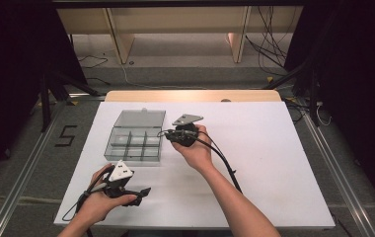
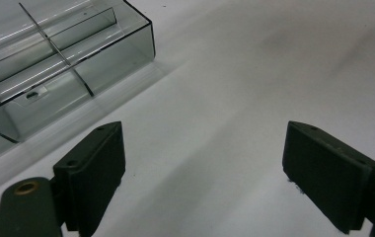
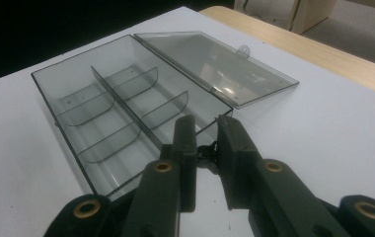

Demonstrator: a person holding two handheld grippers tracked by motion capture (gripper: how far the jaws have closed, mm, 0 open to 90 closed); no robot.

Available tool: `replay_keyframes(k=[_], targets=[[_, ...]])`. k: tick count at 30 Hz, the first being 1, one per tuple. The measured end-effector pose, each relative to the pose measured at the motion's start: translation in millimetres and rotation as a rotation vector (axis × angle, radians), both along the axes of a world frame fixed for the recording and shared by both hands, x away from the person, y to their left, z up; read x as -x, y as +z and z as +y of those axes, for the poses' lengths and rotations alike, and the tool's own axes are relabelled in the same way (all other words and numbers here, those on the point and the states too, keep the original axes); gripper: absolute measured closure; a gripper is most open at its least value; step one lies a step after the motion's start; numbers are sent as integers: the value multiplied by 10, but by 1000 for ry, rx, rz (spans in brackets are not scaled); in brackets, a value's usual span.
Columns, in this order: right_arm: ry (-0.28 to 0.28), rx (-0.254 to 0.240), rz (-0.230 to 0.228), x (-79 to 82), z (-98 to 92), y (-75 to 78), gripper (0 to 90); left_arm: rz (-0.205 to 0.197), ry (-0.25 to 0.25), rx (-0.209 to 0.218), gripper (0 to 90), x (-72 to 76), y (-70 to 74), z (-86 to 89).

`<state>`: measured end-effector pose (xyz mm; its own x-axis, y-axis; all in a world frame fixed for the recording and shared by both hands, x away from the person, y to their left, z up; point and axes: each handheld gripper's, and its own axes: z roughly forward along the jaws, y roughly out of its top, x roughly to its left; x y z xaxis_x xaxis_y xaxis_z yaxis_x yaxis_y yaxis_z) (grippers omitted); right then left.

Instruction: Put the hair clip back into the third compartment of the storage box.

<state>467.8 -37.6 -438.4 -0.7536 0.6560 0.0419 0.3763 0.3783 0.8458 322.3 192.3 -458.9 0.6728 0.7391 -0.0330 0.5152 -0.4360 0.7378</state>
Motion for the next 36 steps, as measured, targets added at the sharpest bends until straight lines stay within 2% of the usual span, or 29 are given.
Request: replay_keyframes(k=[11,36], targets=[[0,-4,-4,-23,47,26,794,0,1,1,160,-1,-1,2],[28,5,2,-82,296,29,795,0,-3,6,160,-2,4,4]])
